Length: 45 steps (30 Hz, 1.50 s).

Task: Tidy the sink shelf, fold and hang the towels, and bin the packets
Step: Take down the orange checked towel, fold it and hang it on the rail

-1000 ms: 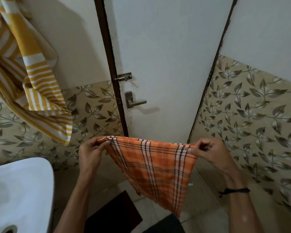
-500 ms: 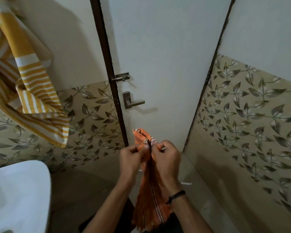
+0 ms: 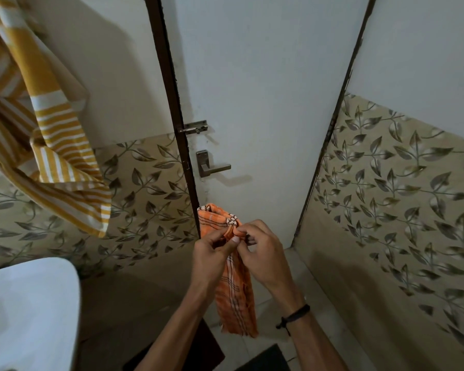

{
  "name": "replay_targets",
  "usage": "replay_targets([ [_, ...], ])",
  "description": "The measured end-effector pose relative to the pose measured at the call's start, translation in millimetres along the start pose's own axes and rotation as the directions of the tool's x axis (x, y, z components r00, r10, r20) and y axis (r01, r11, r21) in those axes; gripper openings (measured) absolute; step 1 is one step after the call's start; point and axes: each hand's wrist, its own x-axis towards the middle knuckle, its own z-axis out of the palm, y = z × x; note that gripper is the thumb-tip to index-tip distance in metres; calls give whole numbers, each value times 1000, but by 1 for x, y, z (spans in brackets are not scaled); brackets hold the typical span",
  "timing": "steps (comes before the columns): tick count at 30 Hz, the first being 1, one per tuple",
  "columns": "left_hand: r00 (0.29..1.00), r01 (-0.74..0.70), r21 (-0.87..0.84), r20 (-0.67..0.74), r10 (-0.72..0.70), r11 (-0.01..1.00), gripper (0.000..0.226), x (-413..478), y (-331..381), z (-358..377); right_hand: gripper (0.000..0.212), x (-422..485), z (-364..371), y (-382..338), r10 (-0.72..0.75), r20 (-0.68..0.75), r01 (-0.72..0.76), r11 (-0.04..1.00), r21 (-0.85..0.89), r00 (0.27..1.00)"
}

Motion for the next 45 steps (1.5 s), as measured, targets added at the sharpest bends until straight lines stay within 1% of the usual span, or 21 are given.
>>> replay_targets([
  [6, 999, -25, 31, 42, 24, 999, 22, -5, 2, -3, 38, -4, -5, -19, -19, 74, 23, 998, -58, 997],
  [11, 1000, 0, -12, 6, 0, 1000, 20, -5, 7, -9, 36, -9, -6, -21, 2, 102, -20, 985, 174, 995],
  [14, 996, -43, 48, 74, 39, 998, 23, -1, 11, -10, 26, -12, -1, -21, 119, -62, -82, 904, 419, 991],
  [16, 991, -69, 116, 119, 55, 991, 26, 1, 12, -11, 24, -13, 0, -18, 227, -224, -78, 845, 529, 948],
  [18, 992, -81, 154, 106, 65, 985, 24, 1, 10, -14, 32, -10, -4, -7, 277, -344, -61, 849, 525, 897],
  [19, 994, -79, 152, 92, 65, 985, 22, 0, 10, -17, 37, -7, -9, 2, 290, -351, -94, 871, 481, 891],
  [20, 994, -73, 134, 86, 62, 988, 21, -1, 10, -20, 44, -2, -15, 14, 311, -305, -160, 888, 431, 900],
  [21, 994, -68, 109, 90, 58, 992, 21, -1, 11, -23, 56, 2, -22, 25, 347, -198, -247, 882, 402, 917],
  [23, 993, -47, 56, 110, 41, 997, 21, -2, 13, -28, 88, 11, -33, 47, 420, 94, -420, 811, 406, 902],
  [24, 992, -36, 39, 121, 31, 999, 21, -1, 13, -30, 95, 13, -36, 53, 412, 218, -466, 778, 420, 885],
  [25, 991, -32, 30, 130, 27, 999, 20, -1, 14, -32, 91, 15, -39, 57, 370, 306, -476, 759, 445, 877],
  [26, 990, -38, 26, 137, 34, 999, 20, -1, 15, -34, 77, 15, -41, 58, 311, 349, -454, 748, 484, 884],
  [28, 989, -65, 32, 138, 60, 997, 21, 0, 17, -39, 39, 14, -41, 55, 232, 320, -381, 736, 559, 919],
  [29, 988, -80, 34, 135, 75, 996, 21, 0, 19, -43, 27, 12, -41, 52, 218, 284, -349, 732, 585, 934],
  [31, 988, -112, 30, 110, 108, 993, 21, 1, 20, -48, 18, 10, -42, 47, 194, 230, -297, 734, 610, 954],
  [34, 987, -158, 35, 25, 157, 987, 20, 4, 19, -55, 12, 7, -38, 37, 137, 183, -220, 774, 593, 974],
  [36, 987, -163, 6, 0, 163, 987, 22, 3, 18, -58, 10, 5, -33, 30, 133, 106, -171, 774, 609, 985],
  [39, 994, -61, -39, 86, 64, 997, 36, 2, 14, -59, 14, 7, -32, 14, 130, 22, -109, 716, 690, 991],
  [41, 991, -75, -52, 111, 81, 996, 26, 3, 8, -58, 11, 10, -34, 0, 78, 3, -58, 715, 697, 997],
  [42, 990, -106, -69, 85, 112, 992, 22, 4, 7, -58, 12, 12, -36, -5, 56, 15, -51, 723, 689, 998],
  [45, 982, -181, -128, 21, 186, 975, 19, 5, 15, -50, 42, 17, -40, -2, 73, 170, -160, 799, 579, 983],
])
